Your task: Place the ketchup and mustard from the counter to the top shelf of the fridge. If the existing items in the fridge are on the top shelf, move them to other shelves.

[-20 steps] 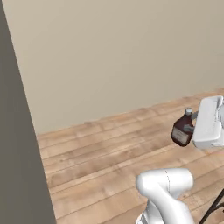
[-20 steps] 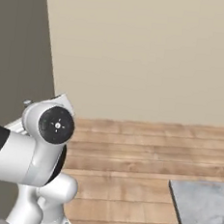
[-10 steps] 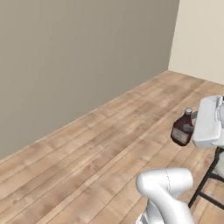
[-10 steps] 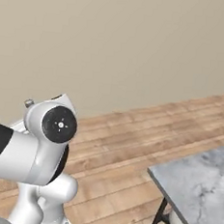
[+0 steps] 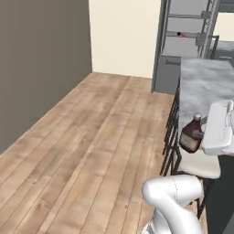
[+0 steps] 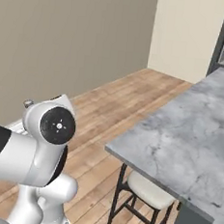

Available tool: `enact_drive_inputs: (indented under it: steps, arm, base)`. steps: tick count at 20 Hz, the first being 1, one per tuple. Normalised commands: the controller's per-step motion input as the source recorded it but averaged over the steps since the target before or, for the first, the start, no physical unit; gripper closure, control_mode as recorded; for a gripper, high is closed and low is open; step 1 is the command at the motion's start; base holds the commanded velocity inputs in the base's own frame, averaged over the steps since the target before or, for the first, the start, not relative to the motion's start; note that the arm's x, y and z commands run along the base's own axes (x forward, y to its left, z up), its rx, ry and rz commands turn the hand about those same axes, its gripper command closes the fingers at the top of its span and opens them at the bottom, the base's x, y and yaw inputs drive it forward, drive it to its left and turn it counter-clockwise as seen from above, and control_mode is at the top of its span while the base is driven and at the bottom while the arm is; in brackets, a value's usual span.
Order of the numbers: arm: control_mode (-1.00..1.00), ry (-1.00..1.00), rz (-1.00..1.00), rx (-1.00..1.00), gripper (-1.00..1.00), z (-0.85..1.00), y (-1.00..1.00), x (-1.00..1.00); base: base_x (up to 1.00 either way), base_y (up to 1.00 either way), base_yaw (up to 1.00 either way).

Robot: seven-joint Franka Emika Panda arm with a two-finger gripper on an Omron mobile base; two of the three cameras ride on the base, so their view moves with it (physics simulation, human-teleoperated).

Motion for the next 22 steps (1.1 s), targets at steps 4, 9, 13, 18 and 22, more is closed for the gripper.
enact_drive_inputs:
  steps: [4, 9, 13, 18, 22]
  arm:
    - [1.00, 0.00, 0.00, 0.00, 1.00, 0.00, 0.00, 0.00]
    - [1.00, 0.00, 0.00, 0.00, 1.00, 0.00, 0.00, 0.00]
    - [1.00, 0.00, 0.00, 0.00, 1.00, 0.00, 0.00, 0.00]
    - [1.00, 0.00, 0.00, 0.00, 1.00, 0.00, 0.00, 0.00]
    - [1.00, 0.00, 0.00, 0.00, 1.00, 0.00, 0.00, 0.00]
  base:
    - [0.94, 0.00, -0.54]
    - [1.00, 0.00, -0.35]
    - [1.00, 0.39, -0.21]
    - [1.00, 1.00, -0.16]
    - [1.00, 1.00, -0.17]
